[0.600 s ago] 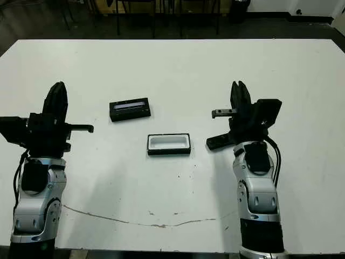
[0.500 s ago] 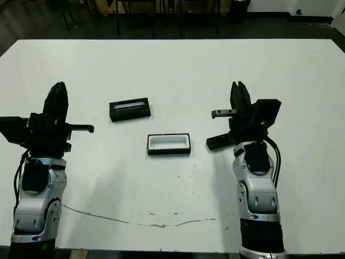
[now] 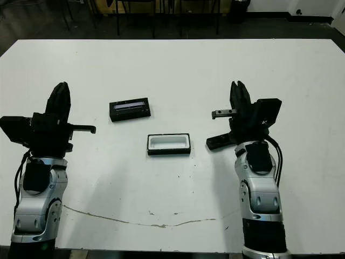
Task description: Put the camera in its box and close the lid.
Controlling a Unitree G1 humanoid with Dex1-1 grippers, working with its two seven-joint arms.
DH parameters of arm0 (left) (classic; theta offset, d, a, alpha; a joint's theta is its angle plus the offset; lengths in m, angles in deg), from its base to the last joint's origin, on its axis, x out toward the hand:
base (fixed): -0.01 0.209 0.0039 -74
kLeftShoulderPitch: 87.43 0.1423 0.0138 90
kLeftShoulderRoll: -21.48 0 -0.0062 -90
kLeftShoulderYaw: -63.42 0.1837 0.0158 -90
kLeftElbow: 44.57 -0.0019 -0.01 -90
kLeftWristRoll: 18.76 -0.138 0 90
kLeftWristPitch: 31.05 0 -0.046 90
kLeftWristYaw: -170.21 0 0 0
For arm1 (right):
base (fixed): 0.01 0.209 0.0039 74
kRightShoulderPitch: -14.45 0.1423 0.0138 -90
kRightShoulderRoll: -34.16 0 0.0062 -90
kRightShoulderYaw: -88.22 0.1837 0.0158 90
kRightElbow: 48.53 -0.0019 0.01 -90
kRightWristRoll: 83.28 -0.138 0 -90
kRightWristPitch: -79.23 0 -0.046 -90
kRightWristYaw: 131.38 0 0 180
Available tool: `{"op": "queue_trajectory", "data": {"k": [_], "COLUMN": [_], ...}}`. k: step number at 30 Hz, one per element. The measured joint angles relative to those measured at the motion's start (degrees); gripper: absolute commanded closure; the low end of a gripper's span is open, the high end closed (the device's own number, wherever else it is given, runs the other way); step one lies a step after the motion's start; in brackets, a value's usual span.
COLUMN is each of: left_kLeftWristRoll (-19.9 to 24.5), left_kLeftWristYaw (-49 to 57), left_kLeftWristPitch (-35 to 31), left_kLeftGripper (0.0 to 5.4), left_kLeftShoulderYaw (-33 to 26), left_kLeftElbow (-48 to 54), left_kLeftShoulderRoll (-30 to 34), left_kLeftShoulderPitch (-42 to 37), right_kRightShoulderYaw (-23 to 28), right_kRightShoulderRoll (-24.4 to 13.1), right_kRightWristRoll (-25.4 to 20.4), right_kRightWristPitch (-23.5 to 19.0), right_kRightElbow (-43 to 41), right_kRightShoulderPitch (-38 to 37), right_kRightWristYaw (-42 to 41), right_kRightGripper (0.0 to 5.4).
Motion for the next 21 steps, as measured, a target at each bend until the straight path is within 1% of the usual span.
{"op": "queue_trajectory", "data": {"k": [4,8,11,13,15,17,21], "left_kLeftWristRoll": [0.0,0.0,0.1,0.0,-0.1,-0.1,-0.1], "left_kLeftWristYaw": [-0.1,-0.1,-0.2,-0.2,-0.2,-0.2,-0.2], "left_kLeftWristPitch": [-0.1,-0.7,-0.9,-1.2,-1.3,-1.3,-1.4], "left_kLeftGripper": [5.4,5.4,5.4,5.4,5.4,5.4,5.4], "left_kLeftShoulderYaw": [-0.1,-0.1,0.0,0.1,0.1,0.2,0.3], "left_kLeftElbow": [0.5,0.7,0.8,0.9,0.9,0.9,1.1], "left_kLeftShoulderRoll": [0.0,0.0,0.0,0.0,0.0,0.0,0.0], "left_kLeftShoulderPitch": [0.2,0.4,0.4,0.4,0.5,0.5,0.6], "right_kRightShoulderYaw": [0.6,0.5,-1.9,-4.3,-6.5,-8.6,-12.6], "right_kRightShoulderRoll": [-5.0,-12.8,-19.8,-23.3,-25.3,-26.4,-27.2], "right_kRightWristRoll": [0.6,2.7,6.2,9.2,11.3,12.1,14.4], "right_kRightWristPitch": [-0.3,-2.0,-2.2,-3.3,-4.6,-4.7,-2.8], "right_kRightElbow": [0.9,5.7,12.0,15.0,17.6,21.2,28.7], "right_kRightShoulderPitch": [3.4,9.8,15.8,19.4,22.5,25.4,29.1], "right_kRightWristYaw": [-2.7,-7.7,-14.0,-17.4,-20.5,-24.4,-30.2], "right_kRightGripper": [5.39,5.39,5.39,5.39,5.39,5.39,5.39]}}
